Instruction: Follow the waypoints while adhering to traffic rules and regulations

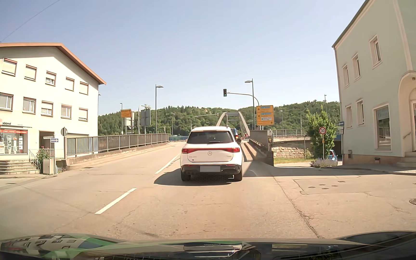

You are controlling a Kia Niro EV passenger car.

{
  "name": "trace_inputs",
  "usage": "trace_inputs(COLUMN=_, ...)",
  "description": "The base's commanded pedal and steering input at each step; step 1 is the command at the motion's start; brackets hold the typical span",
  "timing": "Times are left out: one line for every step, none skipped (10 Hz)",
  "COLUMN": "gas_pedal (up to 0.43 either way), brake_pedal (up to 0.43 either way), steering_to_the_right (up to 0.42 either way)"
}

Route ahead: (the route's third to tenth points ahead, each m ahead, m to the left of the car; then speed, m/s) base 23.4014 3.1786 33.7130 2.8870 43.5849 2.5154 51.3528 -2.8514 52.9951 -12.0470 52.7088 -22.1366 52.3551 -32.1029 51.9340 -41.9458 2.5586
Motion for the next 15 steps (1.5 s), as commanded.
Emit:
trace_inputs(gas_pedal=0.0, brake_pedal=0.189, steering_to_the_right=0.003)
trace_inputs(gas_pedal=0.0, brake_pedal=0.189, steering_to_the_right=0.003)
trace_inputs(gas_pedal=0.0, brake_pedal=0.189, steering_to_the_right=0.003)
trace_inputs(gas_pedal=0.0, brake_pedal=0.189, steering_to_the_right=0.004)
trace_inputs(gas_pedal=0.0, brake_pedal=0.165, steering_to_the_right=0.004)
trace_inputs(gas_pedal=0.0, brake_pedal=0.122, steering_to_the_right=0.004)
trace_inputs(gas_pedal=0.0, brake_pedal=0.128, steering_to_the_right=0.004)
trace_inputs(gas_pedal=0.0, brake_pedal=0.14, steering_to_the_right=0.004)
trace_inputs(gas_pedal=0.0, brake_pedal=0.152, steering_to_the_right=0.004)
trace_inputs(gas_pedal=0.0, brake_pedal=0.159, steering_to_the_right=0.004)
trace_inputs(gas_pedal=0.0, brake_pedal=0.159, steering_to_the_right=0.004)
trace_inputs(gas_pedal=0.0, brake_pedal=0.14, steering_to_the_right=0.004)
trace_inputs(gas_pedal=0.0, brake_pedal=0.122, steering_to_the_right=0.003)
trace_inputs(gas_pedal=0.0, brake_pedal=0.073, steering_to_the_right=0.003)
trace_inputs(gas_pedal=0.0, brake_pedal=0.012, steering_to_the_right=0.004)
